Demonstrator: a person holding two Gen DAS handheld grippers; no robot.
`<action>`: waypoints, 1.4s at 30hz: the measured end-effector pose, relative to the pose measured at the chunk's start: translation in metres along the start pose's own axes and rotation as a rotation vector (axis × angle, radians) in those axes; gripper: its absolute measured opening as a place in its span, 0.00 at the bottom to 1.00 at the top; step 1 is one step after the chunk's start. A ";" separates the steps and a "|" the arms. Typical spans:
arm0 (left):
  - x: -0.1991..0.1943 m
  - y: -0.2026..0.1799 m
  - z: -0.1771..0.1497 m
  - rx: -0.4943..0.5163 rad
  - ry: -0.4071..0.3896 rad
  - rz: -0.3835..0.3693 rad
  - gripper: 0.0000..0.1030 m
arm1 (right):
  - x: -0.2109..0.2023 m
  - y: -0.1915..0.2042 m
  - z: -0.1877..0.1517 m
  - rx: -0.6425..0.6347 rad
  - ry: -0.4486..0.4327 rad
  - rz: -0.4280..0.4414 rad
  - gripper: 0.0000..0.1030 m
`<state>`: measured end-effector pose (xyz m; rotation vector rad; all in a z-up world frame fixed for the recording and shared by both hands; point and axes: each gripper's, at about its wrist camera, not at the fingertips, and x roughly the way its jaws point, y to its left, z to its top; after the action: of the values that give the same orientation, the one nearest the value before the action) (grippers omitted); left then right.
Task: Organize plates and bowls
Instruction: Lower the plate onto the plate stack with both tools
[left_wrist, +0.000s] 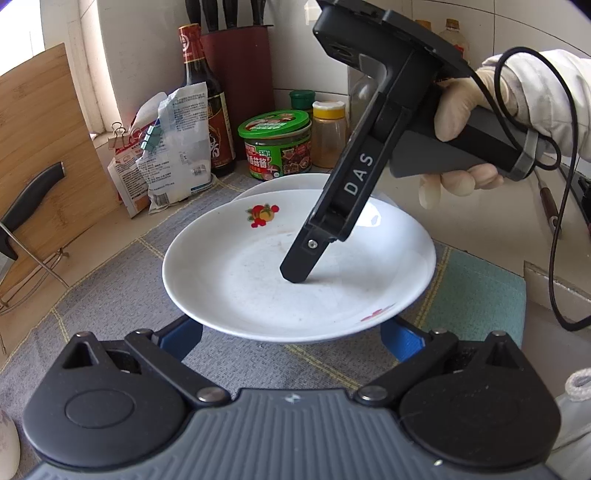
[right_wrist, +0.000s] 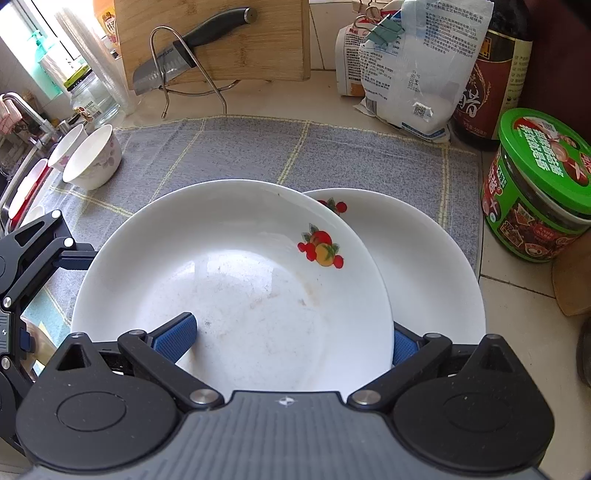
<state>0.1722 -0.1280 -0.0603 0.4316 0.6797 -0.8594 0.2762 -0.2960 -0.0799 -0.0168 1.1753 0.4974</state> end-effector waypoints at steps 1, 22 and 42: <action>0.001 0.000 0.000 0.004 0.001 -0.002 0.99 | 0.000 -0.001 0.000 0.005 0.001 -0.002 1.00; 0.014 -0.001 0.006 0.046 -0.011 -0.044 0.99 | -0.007 -0.013 -0.013 0.058 0.030 -0.056 1.00; 0.021 0.005 0.009 0.045 -0.026 -0.046 0.99 | -0.023 -0.008 -0.027 0.092 0.039 -0.071 1.00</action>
<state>0.1889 -0.1420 -0.0683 0.4456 0.6491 -0.9234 0.2488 -0.3188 -0.0722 0.0112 1.2305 0.3811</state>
